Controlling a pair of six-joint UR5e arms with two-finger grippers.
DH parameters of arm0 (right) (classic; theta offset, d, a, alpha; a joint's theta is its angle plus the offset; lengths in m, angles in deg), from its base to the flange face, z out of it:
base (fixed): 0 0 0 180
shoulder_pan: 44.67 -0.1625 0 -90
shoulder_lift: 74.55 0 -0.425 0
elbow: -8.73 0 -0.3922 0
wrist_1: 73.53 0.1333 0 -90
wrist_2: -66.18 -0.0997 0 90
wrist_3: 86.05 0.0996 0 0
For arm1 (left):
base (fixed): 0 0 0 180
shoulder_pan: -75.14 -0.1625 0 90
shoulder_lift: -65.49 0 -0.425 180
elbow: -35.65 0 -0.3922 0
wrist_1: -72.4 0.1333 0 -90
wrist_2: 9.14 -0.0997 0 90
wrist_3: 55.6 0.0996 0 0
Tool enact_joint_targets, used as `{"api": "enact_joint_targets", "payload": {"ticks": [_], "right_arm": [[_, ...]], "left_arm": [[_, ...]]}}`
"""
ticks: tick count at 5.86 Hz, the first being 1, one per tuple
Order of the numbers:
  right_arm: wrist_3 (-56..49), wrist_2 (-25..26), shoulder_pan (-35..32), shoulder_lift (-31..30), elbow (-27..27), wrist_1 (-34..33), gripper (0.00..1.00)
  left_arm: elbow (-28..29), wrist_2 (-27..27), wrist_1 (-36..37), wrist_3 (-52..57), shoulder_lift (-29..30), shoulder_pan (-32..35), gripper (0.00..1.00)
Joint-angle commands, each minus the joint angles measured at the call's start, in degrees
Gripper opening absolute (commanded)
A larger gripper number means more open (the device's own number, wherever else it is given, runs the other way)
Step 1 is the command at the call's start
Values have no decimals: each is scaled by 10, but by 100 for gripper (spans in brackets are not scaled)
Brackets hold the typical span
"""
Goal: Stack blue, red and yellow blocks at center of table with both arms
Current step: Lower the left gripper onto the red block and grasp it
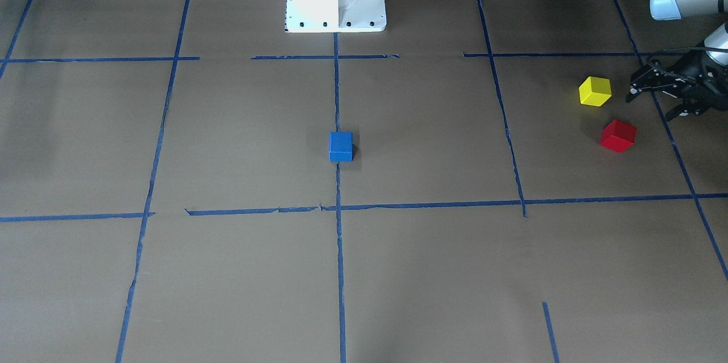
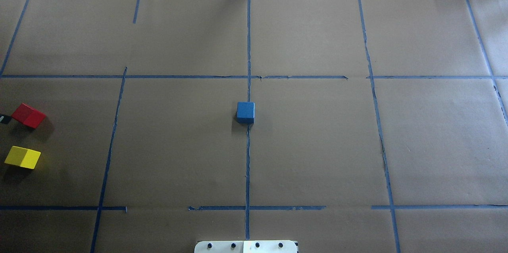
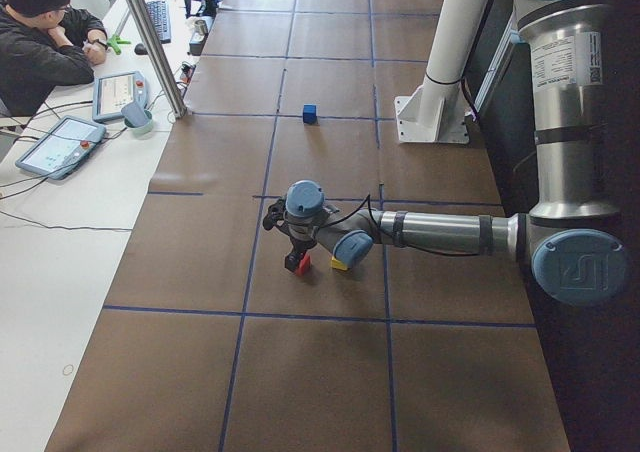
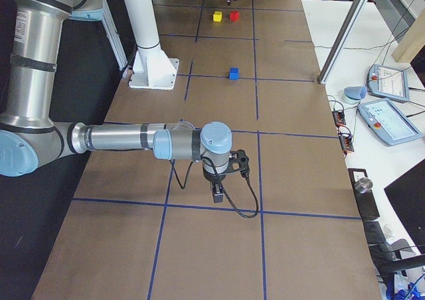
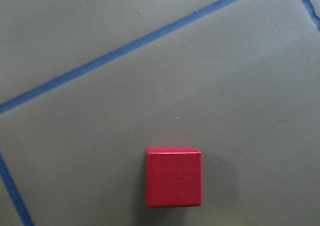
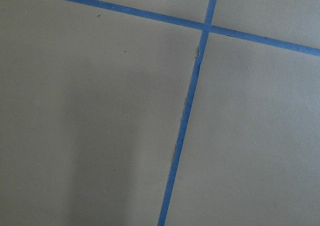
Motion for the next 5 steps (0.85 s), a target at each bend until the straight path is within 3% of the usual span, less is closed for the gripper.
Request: {"api": "enact_joint_targets", "payload": {"ticks": [1,5], "right_arm": [[0,0,0,-1,-1,0,100],[-2,0,0,-1,-1,0,100]], "left_arm": [[2,-41,-6,-32,-1,-33,100],[60,-47,-8,-68,50,-48,100]]}}
